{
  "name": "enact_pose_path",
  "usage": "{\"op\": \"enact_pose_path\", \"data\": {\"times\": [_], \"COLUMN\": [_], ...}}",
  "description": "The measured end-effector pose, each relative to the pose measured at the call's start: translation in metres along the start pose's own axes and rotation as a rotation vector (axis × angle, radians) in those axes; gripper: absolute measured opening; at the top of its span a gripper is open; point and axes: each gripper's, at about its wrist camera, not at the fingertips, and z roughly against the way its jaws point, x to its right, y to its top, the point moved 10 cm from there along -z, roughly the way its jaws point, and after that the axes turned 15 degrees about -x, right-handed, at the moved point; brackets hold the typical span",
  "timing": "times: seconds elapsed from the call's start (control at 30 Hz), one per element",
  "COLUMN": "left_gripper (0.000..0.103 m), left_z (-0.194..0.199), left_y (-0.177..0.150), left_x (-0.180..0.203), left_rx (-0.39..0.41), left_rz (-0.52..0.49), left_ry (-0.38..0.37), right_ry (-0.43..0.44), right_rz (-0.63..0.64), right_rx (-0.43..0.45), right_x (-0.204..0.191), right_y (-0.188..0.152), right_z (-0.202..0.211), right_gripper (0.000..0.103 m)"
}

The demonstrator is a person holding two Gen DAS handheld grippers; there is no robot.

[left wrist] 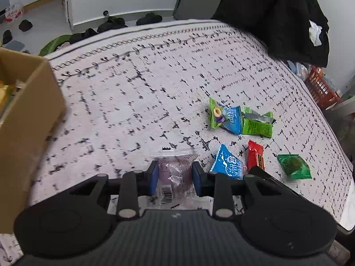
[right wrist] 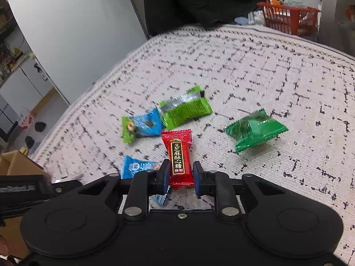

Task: Organize snacks
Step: 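Carry the purple packet and red candy over the cardboard box with both tools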

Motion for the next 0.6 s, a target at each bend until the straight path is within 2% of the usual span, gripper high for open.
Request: {"op": "enact_pose_path", "data": {"times": [0.33,0.6], "left_gripper": [0.031,0.031], "left_z": [0.069,0.108], "left_y": [0.002,0.003], "left_x": [-0.033,-0.061], "left_rx": [0.096,0.145], "left_rz": [0.019,0.05], "left_ry": [0.034,0.049], "right_ry": [0.082,0.121], "right_rz": [0.018,0.047], "right_rx": [0.062,0.096], "right_x": [-0.031,-0.061], "right_y": [0.004,-0.001], "right_z": [0.032,0.052], "right_gripper": [0.02,0.02]}}
